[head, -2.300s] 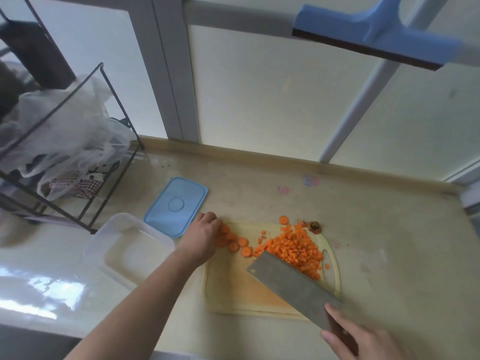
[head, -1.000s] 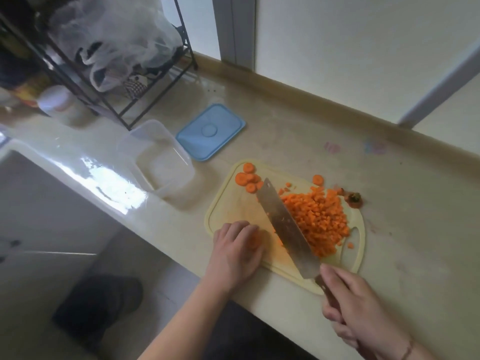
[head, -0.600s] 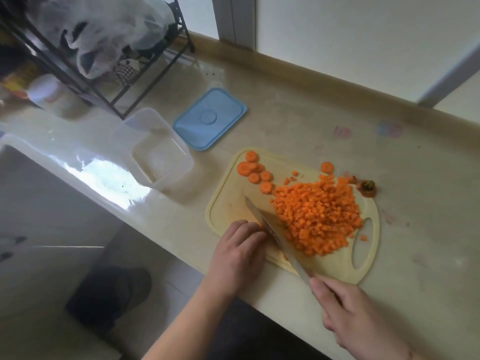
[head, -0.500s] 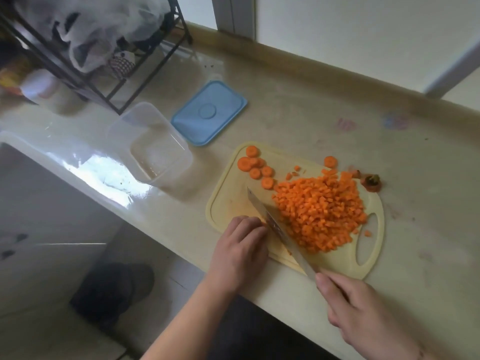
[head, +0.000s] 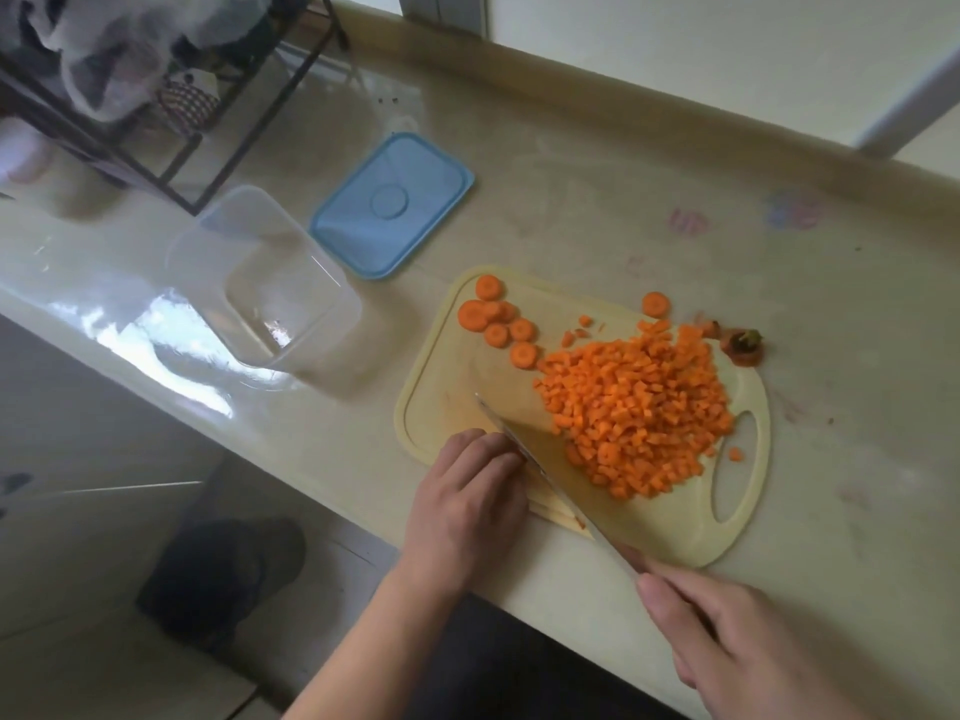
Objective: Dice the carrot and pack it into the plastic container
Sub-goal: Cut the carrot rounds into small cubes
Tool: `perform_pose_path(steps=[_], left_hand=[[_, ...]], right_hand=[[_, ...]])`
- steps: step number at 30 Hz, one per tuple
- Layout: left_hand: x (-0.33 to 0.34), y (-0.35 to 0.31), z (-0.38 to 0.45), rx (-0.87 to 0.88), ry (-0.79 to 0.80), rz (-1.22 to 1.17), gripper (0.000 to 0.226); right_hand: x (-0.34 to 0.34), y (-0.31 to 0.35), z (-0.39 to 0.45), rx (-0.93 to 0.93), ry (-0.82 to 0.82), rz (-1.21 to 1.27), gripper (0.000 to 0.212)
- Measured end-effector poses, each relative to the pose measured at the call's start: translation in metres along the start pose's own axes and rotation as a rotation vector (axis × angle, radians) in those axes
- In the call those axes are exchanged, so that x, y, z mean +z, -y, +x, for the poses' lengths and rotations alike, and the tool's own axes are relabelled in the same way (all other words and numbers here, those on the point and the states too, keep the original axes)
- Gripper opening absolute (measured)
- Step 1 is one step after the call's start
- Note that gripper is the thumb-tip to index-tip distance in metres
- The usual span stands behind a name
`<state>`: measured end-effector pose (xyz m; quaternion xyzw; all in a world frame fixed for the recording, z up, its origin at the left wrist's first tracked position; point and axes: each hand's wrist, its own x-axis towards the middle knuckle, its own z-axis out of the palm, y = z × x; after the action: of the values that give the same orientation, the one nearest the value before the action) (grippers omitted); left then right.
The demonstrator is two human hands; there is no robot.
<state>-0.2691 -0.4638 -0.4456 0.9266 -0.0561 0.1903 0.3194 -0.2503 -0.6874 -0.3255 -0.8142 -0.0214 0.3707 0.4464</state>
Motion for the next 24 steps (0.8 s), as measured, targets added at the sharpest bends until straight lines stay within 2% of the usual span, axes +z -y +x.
perform_pose_path(steps=[2, 5, 8, 11, 13, 14, 18, 21, 22, 24], left_hand=[[0.000, 0.001, 0.000, 0.004, -0.002, 0.006, 0.012], [0.000, 0.000, 0.001, -0.010, -0.010, 0.019, 0.012], [-0.002, 0.000, -0.001, -0.019, -0.008, 0.003, 0.007], [-0.003, 0.000, 0.000, -0.013, -0.012, -0.001, 0.007], [-0.002, 0.000, -0.001, -0.009, -0.018, -0.003, 0.008], [-0.002, 0.000, -0.002, -0.008, -0.019, -0.010, 0.008], [-0.004, 0.001, -0.003, 0.008, -0.022, -0.016, 0.013], [-0.005, 0.002, -0.004, 0.009, -0.020, -0.011, 0.009], [-0.004, 0.002, -0.004, 0.005, -0.017, -0.007, 0.008], [-0.003, 0.002, -0.004, -0.005, -0.012, 0.007, 0.006]], right_hand=[[0.001, 0.004, 0.005, -0.010, -0.010, -0.013, 0.024], [0.004, 0.012, 0.016, -0.070, 0.001, -0.058, 0.038], [0.005, 0.010, 0.017, -0.100, 0.003, -0.089, 0.039], [0.004, 0.007, 0.010, -0.084, -0.003, -0.078, 0.019], [0.003, 0.008, 0.007, -0.095, 0.008, -0.108, 0.039], [0.003, 0.008, 0.006, -0.090, 0.011, -0.125, 0.041], [0.001, 0.009, 0.003, -0.101, 0.003, -0.122, 0.047], [0.005, 0.012, 0.004, -0.069, 0.005, -0.105, 0.026], [0.006, 0.014, 0.008, -0.090, 0.017, -0.097, 0.027], [0.007, 0.018, 0.015, -0.138, 0.035, -0.104, 0.045]])
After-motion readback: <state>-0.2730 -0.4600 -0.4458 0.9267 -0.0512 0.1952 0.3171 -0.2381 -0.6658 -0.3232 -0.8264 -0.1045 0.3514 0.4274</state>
